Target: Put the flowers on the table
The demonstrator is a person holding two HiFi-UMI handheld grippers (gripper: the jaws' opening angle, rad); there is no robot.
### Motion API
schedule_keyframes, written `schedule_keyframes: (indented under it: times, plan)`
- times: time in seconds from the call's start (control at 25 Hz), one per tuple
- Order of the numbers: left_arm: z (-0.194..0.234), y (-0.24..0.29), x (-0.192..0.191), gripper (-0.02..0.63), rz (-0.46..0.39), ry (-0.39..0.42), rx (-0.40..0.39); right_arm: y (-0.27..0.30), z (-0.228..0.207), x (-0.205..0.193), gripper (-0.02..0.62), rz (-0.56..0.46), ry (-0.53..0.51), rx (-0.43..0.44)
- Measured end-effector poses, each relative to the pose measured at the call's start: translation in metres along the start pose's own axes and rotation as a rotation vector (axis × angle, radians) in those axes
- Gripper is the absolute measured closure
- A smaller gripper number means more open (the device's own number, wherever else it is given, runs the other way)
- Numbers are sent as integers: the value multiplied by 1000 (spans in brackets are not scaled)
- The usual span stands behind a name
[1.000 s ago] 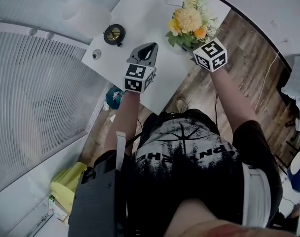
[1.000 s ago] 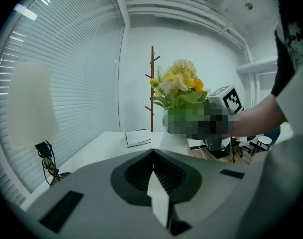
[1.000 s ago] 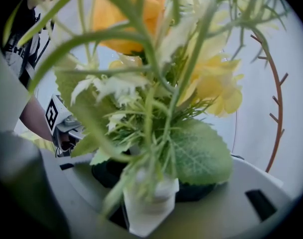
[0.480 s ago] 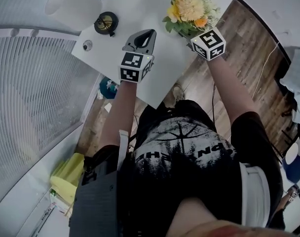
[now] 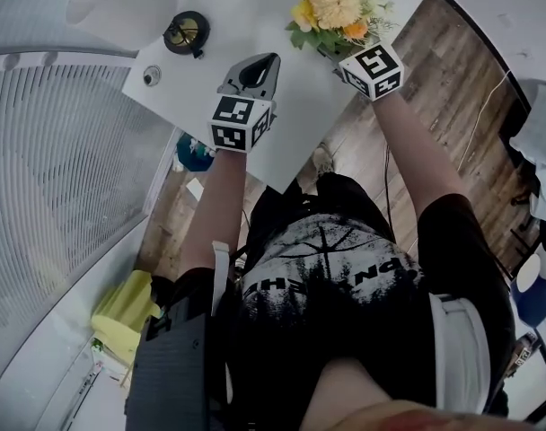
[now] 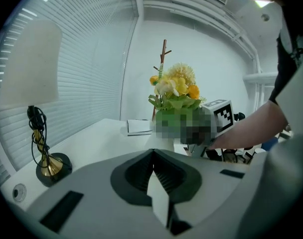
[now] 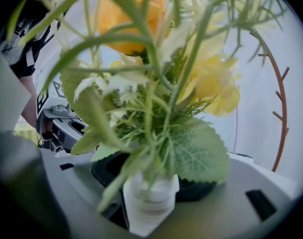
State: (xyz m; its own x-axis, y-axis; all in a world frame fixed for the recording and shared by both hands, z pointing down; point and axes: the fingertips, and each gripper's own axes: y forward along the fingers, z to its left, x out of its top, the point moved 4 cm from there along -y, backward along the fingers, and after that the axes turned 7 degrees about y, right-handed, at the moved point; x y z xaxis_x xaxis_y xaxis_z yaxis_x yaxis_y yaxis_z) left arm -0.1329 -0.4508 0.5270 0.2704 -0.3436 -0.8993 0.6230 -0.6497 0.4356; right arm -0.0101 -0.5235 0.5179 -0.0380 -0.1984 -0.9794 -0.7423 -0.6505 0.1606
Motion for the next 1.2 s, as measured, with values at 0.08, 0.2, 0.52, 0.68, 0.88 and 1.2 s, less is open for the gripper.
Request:
schedule_keyframes:
  times: [0.08, 0.2, 0.52, 0.68, 0.88, 1.2]
  plan:
    - [5, 2, -5, 595, -1, -22, 2, 6, -3, -2, 347, -3, 4, 4]
    - [9, 4, -10, 595, 2, -31, 1, 11, -5, -5, 347, -16, 21, 18]
    - [1, 5, -13, 595, 7, -45, -10, 11, -4, -4, 347, -17, 14, 21]
    - [0, 7, -12, 594, 4, -47, -11, 12, -4, -5, 347, -15, 24, 31]
    - [-2, 6, -10, 595, 0, -47, -7, 11, -5, -6, 333, -6, 41, 38]
    - [-10, 8, -1, 595, -23, -50, -7, -4, -7, -13, 325, 39, 62, 12]
